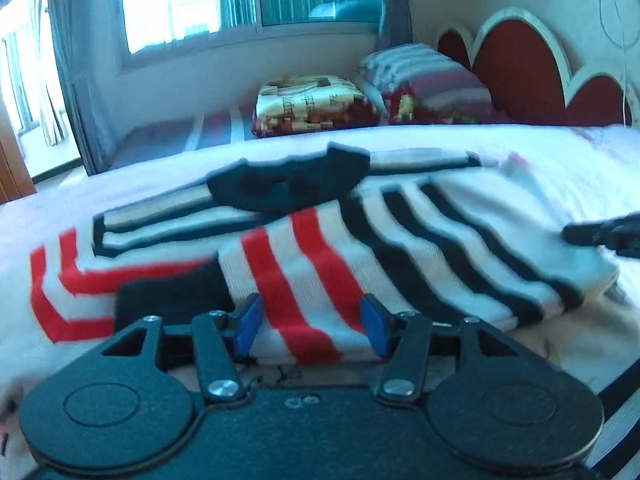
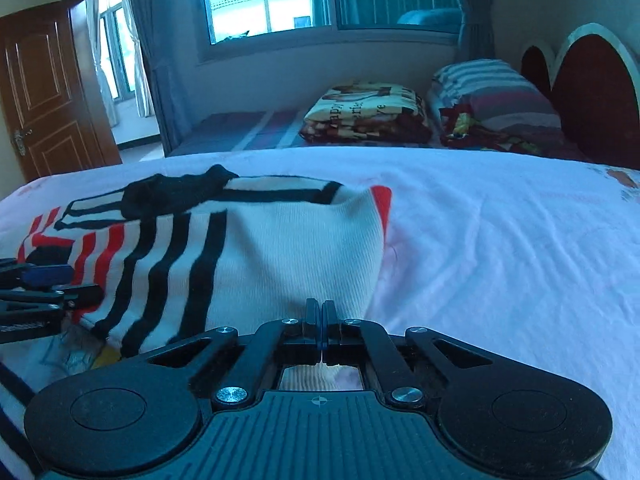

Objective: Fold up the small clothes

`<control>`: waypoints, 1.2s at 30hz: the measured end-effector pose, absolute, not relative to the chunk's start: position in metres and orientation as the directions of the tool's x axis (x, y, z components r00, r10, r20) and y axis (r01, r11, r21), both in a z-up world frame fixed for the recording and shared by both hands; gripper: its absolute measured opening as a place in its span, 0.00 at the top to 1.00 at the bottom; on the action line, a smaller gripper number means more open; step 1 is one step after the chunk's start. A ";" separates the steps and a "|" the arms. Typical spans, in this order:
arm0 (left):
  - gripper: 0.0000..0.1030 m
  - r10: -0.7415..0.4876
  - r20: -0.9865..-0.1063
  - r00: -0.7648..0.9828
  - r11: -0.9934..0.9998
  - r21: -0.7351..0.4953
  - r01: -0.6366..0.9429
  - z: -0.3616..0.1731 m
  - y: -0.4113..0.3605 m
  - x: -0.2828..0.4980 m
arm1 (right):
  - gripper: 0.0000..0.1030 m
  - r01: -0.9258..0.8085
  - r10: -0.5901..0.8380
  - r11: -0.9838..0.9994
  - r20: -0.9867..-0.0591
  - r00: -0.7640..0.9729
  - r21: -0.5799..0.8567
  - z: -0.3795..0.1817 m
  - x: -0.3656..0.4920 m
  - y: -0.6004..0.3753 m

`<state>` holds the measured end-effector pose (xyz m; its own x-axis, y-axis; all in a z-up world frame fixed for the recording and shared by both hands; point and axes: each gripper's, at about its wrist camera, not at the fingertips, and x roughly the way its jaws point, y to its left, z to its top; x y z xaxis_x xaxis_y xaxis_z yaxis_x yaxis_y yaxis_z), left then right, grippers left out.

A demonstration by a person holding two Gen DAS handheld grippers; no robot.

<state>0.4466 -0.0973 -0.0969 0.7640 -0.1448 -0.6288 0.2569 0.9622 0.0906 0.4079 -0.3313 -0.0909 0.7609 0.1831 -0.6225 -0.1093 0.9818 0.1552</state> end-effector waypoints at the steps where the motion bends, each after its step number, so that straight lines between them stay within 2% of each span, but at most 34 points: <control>1: 0.48 -0.148 -0.628 0.764 0.961 0.092 0.261 -0.099 -0.095 0.444 | 1.00 -0.115 0.177 0.984 -0.625 0.760 0.139 -0.093 0.404 -0.331; 5: 0.47 -0.162 -0.635 0.756 0.961 0.072 0.267 -0.097 -0.089 0.446 | 1.00 -0.131 0.188 0.982 -0.619 0.763 0.136 -0.099 0.400 -0.337; 8: 0.49 -0.131 -0.592 0.795 0.969 0.094 0.229 -0.085 -0.081 0.449 | 1.00 -0.127 0.193 0.980 -0.583 0.789 0.153 -0.086 0.405 -0.344; 11: 0.49 -0.098 -0.612 0.785 0.980 0.077 0.182 -0.084 -0.064 0.463 | 1.00 -0.102 0.173 0.983 -0.570 0.803 0.154 -0.081 0.423 -0.352; 15: 0.44 -0.117 -0.647 0.754 0.985 0.022 0.171 -0.094 -0.045 0.472 | 1.00 -0.082 0.181 0.980 -0.650 0.738 0.180 -0.101 0.450 -0.353; 18: 0.44 -0.092 -0.616 0.782 0.989 0.037 0.145 -0.080 -0.038 0.461 | 1.00 -0.045 0.159 0.979 -0.614 0.773 0.197 -0.089 0.435 -0.352; 21: 0.43 -0.100 -0.584 0.806 0.994 -0.027 0.104 -0.071 -0.008 0.437 | 1.00 -0.029 0.168 0.969 -0.576 0.800 0.244 -0.079 0.411 -0.350; 26: 0.50 -0.013 -0.592 0.806 0.990 -0.122 -0.073 -0.067 0.079 0.387 | 1.00 0.005 0.171 0.956 -0.567 0.806 0.294 -0.072 0.377 -0.335; 30: 0.64 0.102 -0.621 0.778 0.921 -0.236 -0.309 -0.069 0.172 0.345 | 1.00 0.052 0.160 0.943 -0.584 0.796 0.329 -0.072 0.365 -0.319; 33: 0.64 0.166 -0.624 0.763 0.843 -0.312 -0.439 -0.069 0.234 0.318 | 1.00 0.081 0.159 0.932 -0.598 0.786 0.354 -0.069 0.363 -0.302; 36: 0.64 0.175 -0.617 0.767 0.753 -0.418 -0.508 -0.070 0.286 0.302 | 1.00 0.104 0.168 0.917 -0.610 0.774 0.385 -0.066 0.363 -0.280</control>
